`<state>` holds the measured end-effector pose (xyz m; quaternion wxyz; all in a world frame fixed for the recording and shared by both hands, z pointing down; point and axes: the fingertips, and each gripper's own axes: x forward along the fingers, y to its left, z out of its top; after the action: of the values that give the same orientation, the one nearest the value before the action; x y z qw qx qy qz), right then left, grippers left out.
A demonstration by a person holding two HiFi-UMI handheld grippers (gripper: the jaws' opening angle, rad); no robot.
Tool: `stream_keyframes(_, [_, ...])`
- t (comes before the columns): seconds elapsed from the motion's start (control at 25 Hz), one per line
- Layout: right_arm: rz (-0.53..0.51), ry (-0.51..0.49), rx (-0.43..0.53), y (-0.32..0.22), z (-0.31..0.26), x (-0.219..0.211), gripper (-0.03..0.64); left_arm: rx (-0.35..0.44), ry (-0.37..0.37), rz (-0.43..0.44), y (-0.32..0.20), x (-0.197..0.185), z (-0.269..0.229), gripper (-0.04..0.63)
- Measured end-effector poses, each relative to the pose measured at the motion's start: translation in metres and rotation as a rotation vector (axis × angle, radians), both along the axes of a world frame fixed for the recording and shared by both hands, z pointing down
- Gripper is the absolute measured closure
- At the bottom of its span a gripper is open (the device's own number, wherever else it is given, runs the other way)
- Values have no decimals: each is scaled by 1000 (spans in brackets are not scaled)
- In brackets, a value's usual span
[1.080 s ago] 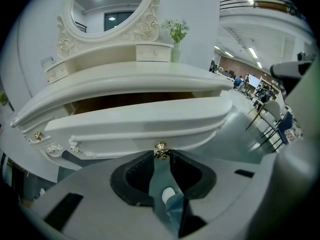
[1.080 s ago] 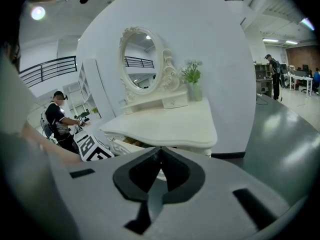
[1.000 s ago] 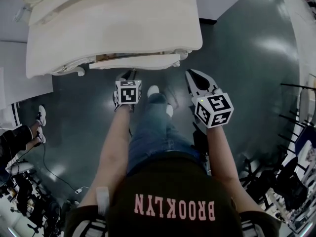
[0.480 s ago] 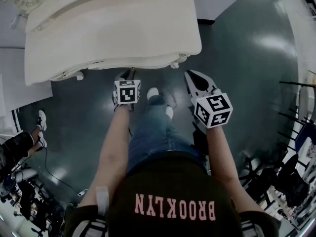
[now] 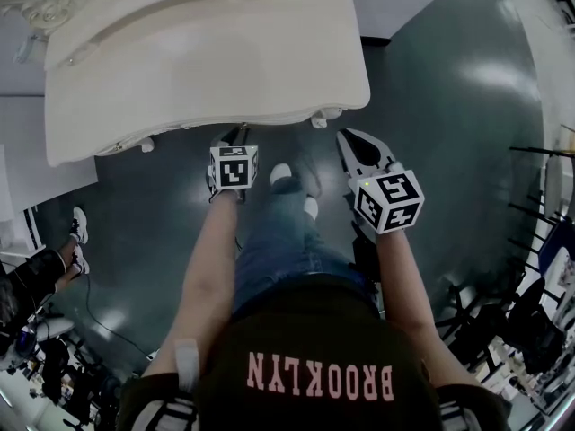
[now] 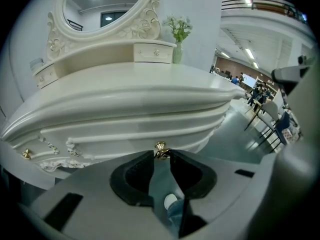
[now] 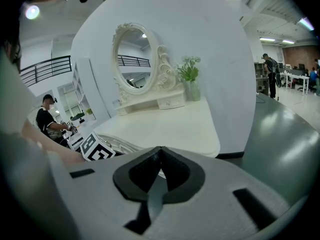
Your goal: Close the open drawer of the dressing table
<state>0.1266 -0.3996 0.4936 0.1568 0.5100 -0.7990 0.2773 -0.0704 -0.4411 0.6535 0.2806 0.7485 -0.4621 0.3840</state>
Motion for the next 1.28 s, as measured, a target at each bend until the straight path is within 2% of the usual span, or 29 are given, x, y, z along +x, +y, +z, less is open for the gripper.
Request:
stream_keyframes(0.28, [2,5,3,-11,-1,-2,621,5,8,23,-13,3,0,499])
stream_keyframes(0.52, [11,13,10,-18,-4,-1,621,36,-13,42,-20,0,4,495])
stream_keyframes(0.72, [20,19,11,-17,-6,-3,621,-4,8,46,-19,2,1,492])
stream_keyframes(1.28, [-5,25,8,25,-8,-10,621,54,-1,-76,-12,-10,-11,492])
